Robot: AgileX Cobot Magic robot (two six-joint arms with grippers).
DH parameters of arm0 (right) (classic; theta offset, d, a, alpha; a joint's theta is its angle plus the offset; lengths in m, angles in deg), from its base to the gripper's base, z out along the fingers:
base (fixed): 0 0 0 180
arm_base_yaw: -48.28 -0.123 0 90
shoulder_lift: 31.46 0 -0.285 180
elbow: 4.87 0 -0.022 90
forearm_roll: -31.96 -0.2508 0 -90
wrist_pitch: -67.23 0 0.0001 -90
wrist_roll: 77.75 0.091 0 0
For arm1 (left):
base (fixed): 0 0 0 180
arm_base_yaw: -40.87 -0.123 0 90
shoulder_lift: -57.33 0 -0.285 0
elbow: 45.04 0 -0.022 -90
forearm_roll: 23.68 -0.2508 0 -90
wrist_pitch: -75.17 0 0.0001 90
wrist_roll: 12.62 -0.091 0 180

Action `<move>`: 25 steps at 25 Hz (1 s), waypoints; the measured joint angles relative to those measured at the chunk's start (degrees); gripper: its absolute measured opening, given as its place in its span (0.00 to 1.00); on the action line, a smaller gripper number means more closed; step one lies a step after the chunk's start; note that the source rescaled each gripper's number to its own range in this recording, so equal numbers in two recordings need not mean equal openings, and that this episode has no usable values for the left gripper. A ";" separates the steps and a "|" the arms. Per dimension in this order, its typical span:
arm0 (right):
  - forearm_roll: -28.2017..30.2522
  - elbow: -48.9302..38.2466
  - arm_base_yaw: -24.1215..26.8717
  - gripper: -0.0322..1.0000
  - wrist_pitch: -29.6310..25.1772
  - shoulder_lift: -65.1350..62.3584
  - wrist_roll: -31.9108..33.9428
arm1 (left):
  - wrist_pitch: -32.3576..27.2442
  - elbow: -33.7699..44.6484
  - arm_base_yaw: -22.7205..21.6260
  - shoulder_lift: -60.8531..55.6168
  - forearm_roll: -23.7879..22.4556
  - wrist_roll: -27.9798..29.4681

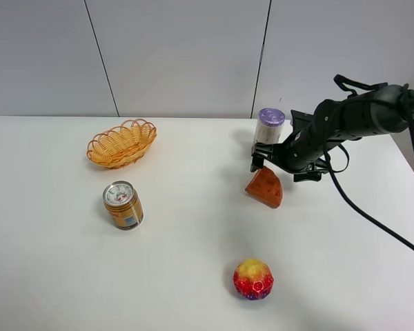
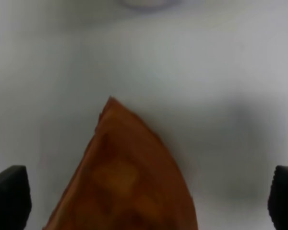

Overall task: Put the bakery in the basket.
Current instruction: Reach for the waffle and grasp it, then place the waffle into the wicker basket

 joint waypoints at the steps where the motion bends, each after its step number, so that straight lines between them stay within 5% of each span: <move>1: -0.43 0.00 0.00 1.00 0.14 0.60 0.00 | 0.00 0.00 0.00 0.00 0.00 0.00; 5: -0.77 0.00 0.00 0.99 0.13 2.48 0.00 | 0.00 0.00 0.00 0.00 0.00 0.00; 7: -0.77 0.05 0.00 0.88 0.21 2.62 0.00 | 0.00 0.00 0.00 0.00 0.00 0.00; 9: -0.95 0.11 -0.04 0.59 0.32 2.72 0.00 | 0.00 0.00 0.00 0.00 0.00 0.00; 11: -1.29 0.16 -0.04 0.10 0.41 2.72 0.00 | 0.00 0.00 0.00 0.00 0.00 0.00; 12: -1.34 0.23 -0.16 0.03 0.11 2.72 0.00 | 0.00 0.00 0.00 0.00 0.00 0.00; 20: -2.75 3.82 -9.13 0.03 -8.15 2.32 -2.21 | 0.00 0.00 0.00 0.00 0.00 0.00; 25: -4.16 19.53 -15.25 0.03 -11.33 1.66 -5.00 | 0.00 0.00 0.00 0.00 0.00 0.00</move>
